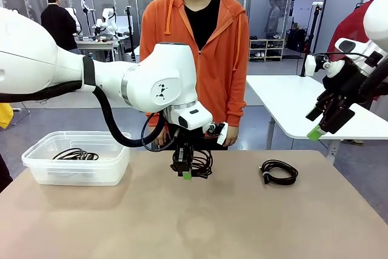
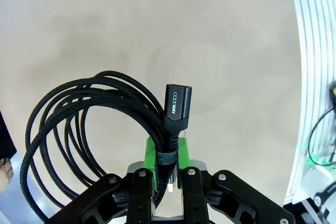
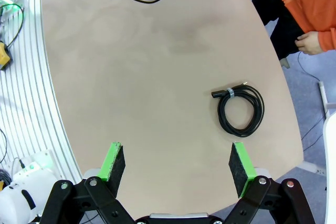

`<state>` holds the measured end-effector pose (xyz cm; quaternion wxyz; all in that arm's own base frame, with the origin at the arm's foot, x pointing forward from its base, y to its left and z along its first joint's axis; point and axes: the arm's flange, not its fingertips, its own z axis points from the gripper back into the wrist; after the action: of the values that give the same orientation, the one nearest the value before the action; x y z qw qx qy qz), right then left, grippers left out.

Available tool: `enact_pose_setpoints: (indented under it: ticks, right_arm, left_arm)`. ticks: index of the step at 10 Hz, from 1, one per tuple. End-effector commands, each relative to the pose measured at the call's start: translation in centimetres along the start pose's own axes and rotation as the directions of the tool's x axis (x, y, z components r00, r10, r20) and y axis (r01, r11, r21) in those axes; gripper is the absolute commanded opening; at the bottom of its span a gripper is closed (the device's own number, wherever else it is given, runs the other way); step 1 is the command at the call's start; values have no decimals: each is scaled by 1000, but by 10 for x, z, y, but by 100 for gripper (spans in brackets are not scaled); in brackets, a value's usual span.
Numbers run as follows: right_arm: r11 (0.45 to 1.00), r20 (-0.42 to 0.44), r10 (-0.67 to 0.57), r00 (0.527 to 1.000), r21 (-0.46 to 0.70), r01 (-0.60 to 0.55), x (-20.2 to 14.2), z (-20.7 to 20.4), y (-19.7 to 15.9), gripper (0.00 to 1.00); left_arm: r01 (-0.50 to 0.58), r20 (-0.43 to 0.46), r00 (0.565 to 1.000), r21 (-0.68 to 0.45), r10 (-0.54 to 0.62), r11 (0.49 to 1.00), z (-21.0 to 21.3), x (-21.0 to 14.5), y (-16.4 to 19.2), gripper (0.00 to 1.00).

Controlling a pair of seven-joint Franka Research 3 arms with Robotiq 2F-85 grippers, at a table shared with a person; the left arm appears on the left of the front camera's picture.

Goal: Organize and store the cables.
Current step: Place the USB Extension Cable into the Organizing box.

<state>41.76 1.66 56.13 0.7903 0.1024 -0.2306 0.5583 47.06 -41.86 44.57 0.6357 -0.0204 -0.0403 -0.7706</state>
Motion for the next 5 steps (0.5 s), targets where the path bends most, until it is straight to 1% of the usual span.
enact_pose_setpoints:
  ticks: [1, 2, 3, 4, 5]
  right_arm:
    - [1000, -1, -4, 1000, -1, 4, 0, 0, 0, 100]
    - [1000, -1, -4, 1000, -1, 4, 0, 0, 0, 100]
    - [1000, -1, -4, 1000, -1, 4, 0, 0, 0, 100]
    - [1000, -1, -4, 1000, -1, 4, 0, 0, 0, 100]
    - [1000, -1, -4, 1000, -1, 4, 0, 0, 0, 100]
  left_arm:
    - [-12, -2, 1000, -2, 12, 1000, 0, -1, -2, 14]
    - [-12, -2, 1000, -2, 12, 1000, 0, -1, -2, 14]
    - [-2, -1, 1000, -2, 2, 1000, -1, 0, 0, 19]
    - [80, 12, 997, -11, -79, 997, 14, -16, -3, 19]
    - [175, 6, 985, -8, -174, 985, 29, -36, -9, 19]
